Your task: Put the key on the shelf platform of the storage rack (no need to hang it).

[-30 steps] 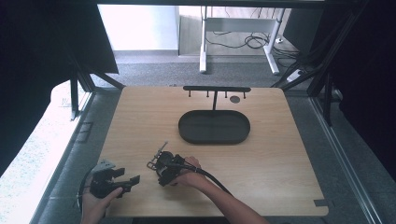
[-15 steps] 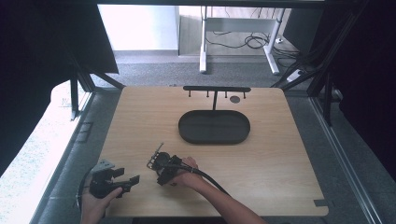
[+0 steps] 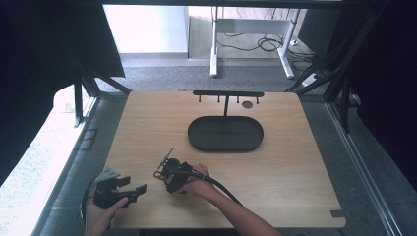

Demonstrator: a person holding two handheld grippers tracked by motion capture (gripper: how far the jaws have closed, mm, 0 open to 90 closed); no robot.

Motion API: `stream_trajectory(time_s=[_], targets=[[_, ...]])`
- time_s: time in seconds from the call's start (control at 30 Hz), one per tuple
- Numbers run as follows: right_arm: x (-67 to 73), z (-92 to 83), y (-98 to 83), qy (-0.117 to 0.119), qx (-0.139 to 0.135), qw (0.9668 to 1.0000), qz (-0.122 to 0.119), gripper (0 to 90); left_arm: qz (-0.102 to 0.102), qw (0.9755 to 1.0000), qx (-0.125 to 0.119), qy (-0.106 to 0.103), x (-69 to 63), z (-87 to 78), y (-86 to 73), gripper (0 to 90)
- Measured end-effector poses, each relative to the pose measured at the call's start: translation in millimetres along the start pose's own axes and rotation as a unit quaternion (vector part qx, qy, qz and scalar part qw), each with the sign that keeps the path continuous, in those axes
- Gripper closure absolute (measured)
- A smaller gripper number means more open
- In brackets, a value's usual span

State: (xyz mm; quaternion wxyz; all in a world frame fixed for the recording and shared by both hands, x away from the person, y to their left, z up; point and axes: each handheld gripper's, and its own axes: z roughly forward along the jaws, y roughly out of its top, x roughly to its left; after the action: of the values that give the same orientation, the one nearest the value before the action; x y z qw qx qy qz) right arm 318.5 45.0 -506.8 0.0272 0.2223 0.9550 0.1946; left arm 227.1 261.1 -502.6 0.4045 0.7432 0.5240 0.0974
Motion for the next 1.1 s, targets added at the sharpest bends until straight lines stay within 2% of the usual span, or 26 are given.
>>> stream_trajectory(time_s=[0.2,0.43,0.9,1.1], targets=[[-3.3,-11.8,-0.2,0.007,-0.017,0.9998,0.001,49.4,0.000,1.0000,-0.001,0.000,-0.3,-0.2,0.1,22.7],[-10.5,-37.1,-2.3,0.016,-0.051,0.9986,0.008,49.4,-0.001,1.0000,0.000,0.001,-0.5,0.3,0.0,22.7],[-17.6,-82.9,-2.5,0.010,-0.091,0.9957,0.009,49.5,0.001,1.0000,-0.001,0.001,-0.6,0.3,0.1,22.7],[-23.2,-94.2,-6.2,0.003,-0.097,0.9953,0.010,49.5,0.001,1.0000,0.001,0.000,-1.2,1.3,0.0,22.7]])
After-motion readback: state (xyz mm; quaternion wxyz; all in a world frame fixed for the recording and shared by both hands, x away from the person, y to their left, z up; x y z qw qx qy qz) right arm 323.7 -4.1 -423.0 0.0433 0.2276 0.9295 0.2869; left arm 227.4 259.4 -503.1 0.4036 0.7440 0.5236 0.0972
